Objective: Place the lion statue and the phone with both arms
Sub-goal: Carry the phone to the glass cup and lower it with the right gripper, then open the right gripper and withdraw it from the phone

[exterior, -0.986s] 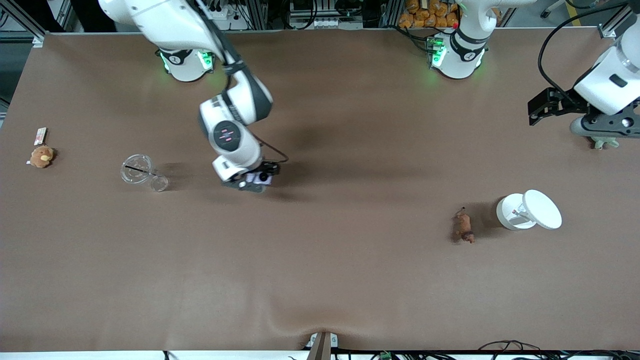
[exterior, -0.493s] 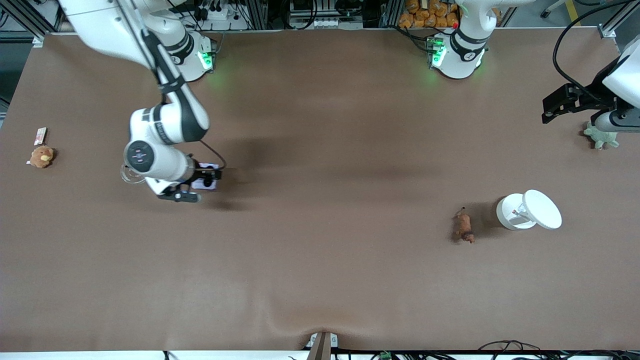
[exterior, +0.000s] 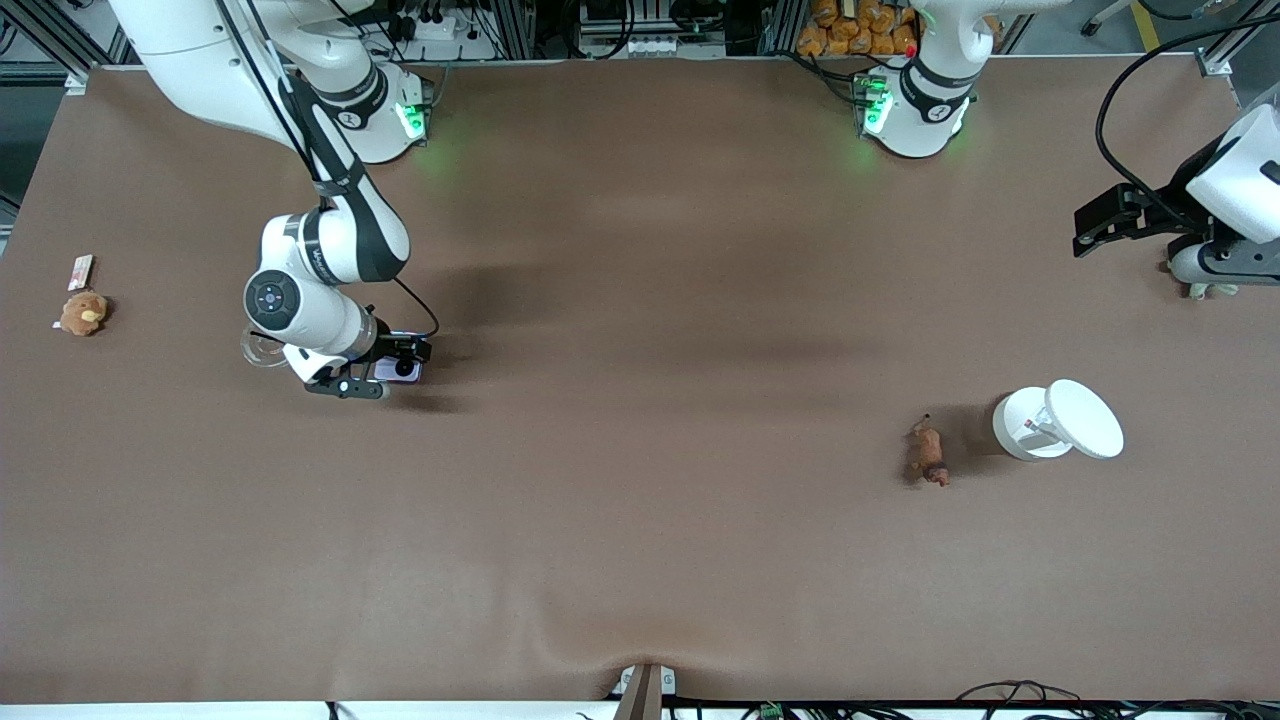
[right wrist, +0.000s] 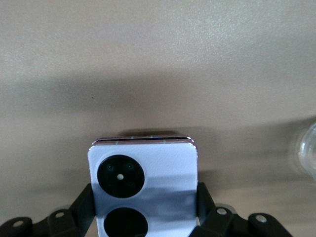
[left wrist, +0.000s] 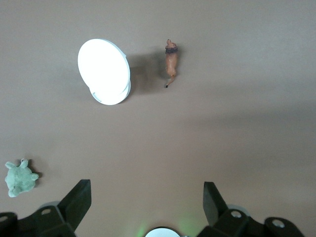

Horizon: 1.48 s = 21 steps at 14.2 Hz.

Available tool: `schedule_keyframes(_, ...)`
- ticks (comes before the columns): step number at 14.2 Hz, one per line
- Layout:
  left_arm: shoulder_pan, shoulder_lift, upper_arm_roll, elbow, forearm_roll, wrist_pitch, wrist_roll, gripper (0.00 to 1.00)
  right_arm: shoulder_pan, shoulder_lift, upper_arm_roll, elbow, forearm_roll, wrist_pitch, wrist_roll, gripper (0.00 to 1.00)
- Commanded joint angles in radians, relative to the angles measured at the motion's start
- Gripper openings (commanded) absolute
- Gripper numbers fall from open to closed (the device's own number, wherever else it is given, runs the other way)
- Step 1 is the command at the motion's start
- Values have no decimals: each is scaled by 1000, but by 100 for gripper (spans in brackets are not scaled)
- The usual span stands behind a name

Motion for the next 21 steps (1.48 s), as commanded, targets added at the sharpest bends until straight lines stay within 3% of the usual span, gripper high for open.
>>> schedule_keyframes(1, 8, -2, -3, 11, -18, -12, 29, 100, -10, 5, 7, -12, -1, 33, -12, 0)
schedule_keyframes(3, 10, -2, -3, 12, -12, -12, 29, 100, -14, 20, 6, -7, -1, 39, -13, 0)
schedule_keyframes(4, 8, -2, -3, 11, -12, -12, 29, 100, -14, 21, 6, -4, -1, 39, -13, 26)
schedule_keyframes(5, 8, -2, -5, 11, -13, -12, 26, 100, -14, 20, 6, -3, -1, 37, -13, 85)
schedule_keyframes(6, 8, -2, -3, 11, -19, -12, 26, 100, -17, 18, 6, 2, -1, 34, -12, 100)
schedule_keyframes(9, 7, 0, -5, 12, -13, -10, 26, 100, -29, 0, 7, 48, 1, -31, -9, 100)
schedule_keyframes(14, 10, 0, -3, 11, -23, -10, 30, 100, -28, -87, 7, 268, 1, -448, 2, 100)
schedule_keyframes(17, 12, 0, -3, 11, -21, -10, 29, 100, -17, -106, 12, 548, 1, -752, 4, 100)
schedule_keyframes(21, 12, 0, -3, 11, -21, -10, 29, 100, -43, -94, 7, 898, -20, -996, -18, 100)
